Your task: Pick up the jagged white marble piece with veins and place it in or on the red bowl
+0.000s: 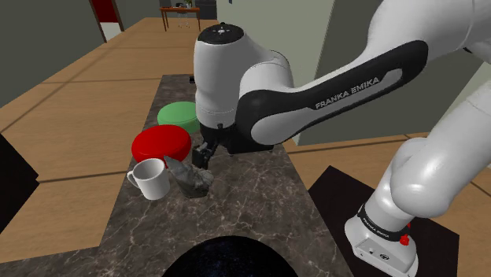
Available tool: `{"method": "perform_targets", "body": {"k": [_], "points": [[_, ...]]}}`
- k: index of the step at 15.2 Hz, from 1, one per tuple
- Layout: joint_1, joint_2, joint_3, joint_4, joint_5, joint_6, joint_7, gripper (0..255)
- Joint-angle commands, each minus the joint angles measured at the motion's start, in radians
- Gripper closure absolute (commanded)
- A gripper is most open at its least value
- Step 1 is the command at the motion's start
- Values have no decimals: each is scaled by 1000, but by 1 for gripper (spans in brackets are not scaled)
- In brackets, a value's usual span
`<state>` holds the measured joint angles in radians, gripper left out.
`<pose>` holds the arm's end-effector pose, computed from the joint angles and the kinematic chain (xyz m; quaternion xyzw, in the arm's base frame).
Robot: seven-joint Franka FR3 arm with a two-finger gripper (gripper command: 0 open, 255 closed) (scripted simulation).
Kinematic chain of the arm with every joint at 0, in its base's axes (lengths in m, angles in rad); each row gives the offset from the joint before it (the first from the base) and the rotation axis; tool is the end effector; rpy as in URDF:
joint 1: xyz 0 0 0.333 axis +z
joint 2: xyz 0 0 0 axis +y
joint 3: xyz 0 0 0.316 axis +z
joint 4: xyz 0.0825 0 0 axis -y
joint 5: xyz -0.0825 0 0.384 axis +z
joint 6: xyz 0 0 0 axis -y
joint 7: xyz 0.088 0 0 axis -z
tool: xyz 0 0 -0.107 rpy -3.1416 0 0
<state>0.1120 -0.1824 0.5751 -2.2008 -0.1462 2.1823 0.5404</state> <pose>0.3953 0.3287 0.4612 0.9855 0.1098 0.1175 0.0540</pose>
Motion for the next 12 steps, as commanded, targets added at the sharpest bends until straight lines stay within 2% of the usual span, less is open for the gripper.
{"method": "perform_targets", "body": {"k": [1,5,12], "points": [[-4,75,36,50,-72,24,61,0],[19,234,87,161,-242,40,196,0],[26,301,72,151,-315,95,243,0]]}}
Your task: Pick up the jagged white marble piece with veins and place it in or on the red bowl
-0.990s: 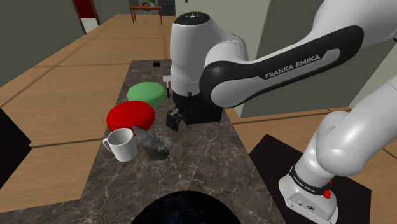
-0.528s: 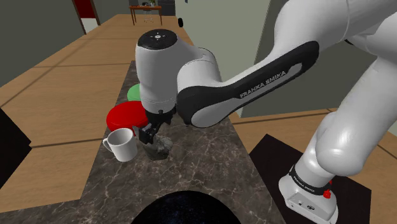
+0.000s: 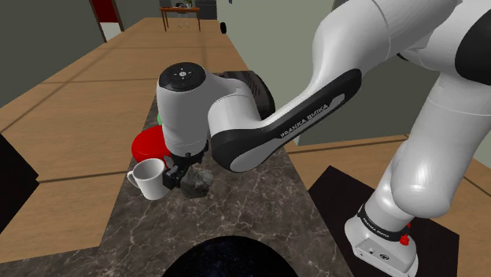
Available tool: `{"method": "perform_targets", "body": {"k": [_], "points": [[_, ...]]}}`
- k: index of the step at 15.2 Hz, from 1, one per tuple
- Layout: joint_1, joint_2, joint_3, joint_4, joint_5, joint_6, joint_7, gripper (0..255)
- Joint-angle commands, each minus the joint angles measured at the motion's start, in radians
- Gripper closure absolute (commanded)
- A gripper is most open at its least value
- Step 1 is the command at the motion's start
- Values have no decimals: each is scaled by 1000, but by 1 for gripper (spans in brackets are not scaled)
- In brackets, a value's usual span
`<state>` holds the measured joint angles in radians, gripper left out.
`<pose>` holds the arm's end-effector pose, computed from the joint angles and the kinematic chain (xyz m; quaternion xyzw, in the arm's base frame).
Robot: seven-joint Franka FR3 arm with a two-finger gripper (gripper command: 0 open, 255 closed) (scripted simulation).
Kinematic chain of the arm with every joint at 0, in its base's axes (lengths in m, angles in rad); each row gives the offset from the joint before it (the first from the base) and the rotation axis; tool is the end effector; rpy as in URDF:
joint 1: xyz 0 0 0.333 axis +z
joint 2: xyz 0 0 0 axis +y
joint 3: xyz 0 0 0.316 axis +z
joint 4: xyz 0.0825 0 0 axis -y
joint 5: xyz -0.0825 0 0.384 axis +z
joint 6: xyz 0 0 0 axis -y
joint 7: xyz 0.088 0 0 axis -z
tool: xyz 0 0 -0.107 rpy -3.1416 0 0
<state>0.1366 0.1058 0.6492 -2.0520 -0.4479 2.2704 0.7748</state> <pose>0.4224 0.3979 0.4117 0.9775 0.1332 0.1534 0.0565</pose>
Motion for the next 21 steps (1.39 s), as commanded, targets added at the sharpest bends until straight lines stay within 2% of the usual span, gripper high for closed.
{"method": "perform_targets", "body": {"k": [1,9,10,19,21], "points": [[2,29,-7,-1,-30,20,19,0],[2,29,-7,-1,-30,20,19,0],[2,29,-7,-1,-30,20,19,255],[2,29,-7,-1,-30,20,19,255],[0,14,-3,10,-11,1,1,255]]}}
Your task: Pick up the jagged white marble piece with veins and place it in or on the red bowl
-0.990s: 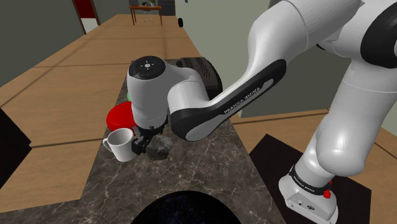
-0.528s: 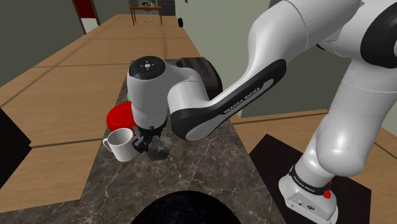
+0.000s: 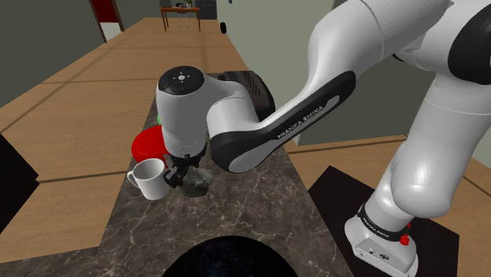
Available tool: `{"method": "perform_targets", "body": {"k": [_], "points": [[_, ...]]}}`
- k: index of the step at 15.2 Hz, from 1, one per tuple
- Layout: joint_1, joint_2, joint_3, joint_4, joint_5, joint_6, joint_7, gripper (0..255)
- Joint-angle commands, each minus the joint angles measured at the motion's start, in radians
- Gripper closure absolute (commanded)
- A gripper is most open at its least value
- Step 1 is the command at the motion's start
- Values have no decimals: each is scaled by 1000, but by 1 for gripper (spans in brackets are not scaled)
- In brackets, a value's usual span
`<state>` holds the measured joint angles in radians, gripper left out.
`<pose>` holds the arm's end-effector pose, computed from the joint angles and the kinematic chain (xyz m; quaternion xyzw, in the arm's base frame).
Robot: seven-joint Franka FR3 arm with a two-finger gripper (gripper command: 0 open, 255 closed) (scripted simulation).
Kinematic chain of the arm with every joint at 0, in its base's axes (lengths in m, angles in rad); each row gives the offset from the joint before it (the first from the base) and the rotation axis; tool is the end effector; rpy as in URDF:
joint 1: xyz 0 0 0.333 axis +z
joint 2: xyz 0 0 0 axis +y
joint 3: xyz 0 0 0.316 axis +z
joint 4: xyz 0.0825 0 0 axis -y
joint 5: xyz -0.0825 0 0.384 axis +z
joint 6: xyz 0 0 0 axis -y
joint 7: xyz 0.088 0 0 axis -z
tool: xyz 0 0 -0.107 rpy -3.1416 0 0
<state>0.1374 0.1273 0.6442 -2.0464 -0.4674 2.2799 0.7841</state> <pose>0.4273 0.3979 0.4050 0.9775 0.1333 0.1534 0.0565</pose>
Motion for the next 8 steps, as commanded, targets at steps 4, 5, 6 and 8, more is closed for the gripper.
{"method": "perform_targets", "body": {"k": [4,5,6,8], "points": [[-6,-34,7,31,44,-49,-41,255],[-7,-40,8,38,53,-59,-49,255],[-7,-46,9,45,61,-70,-56,255],[-9,-58,11,60,75,-91,-71,255]]}}
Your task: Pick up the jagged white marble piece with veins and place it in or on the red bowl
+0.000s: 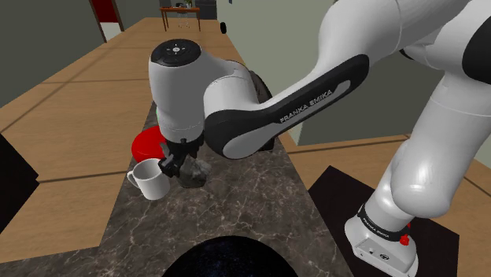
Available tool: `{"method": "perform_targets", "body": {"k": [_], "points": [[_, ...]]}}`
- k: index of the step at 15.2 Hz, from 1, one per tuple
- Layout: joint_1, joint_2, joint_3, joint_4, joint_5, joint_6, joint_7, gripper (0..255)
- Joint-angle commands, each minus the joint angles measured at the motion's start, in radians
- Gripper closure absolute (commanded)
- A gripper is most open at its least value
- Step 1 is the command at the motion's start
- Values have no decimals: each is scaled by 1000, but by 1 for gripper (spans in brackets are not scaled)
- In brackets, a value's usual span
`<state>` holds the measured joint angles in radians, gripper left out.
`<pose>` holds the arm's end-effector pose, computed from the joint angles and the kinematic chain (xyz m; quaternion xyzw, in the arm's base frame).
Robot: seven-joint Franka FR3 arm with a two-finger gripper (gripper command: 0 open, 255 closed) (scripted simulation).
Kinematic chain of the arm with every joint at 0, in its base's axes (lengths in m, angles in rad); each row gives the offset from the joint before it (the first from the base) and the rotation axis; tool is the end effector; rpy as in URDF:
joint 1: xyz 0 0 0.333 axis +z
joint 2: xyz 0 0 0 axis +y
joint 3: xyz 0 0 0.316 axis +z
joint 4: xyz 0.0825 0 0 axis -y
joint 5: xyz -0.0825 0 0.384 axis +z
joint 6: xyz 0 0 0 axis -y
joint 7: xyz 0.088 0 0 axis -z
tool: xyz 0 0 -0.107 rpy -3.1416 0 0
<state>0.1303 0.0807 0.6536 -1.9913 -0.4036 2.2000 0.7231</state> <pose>0.4282 0.3985 0.4456 0.9775 0.1332 0.1534 0.0565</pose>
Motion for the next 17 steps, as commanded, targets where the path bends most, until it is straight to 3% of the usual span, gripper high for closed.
{"method": "perform_targets", "body": {"k": [1,17], "points": [[-2,-16,2,13,19,-22,-17,255],[-4,-66,6,175,92,-209,-105,255]]}}
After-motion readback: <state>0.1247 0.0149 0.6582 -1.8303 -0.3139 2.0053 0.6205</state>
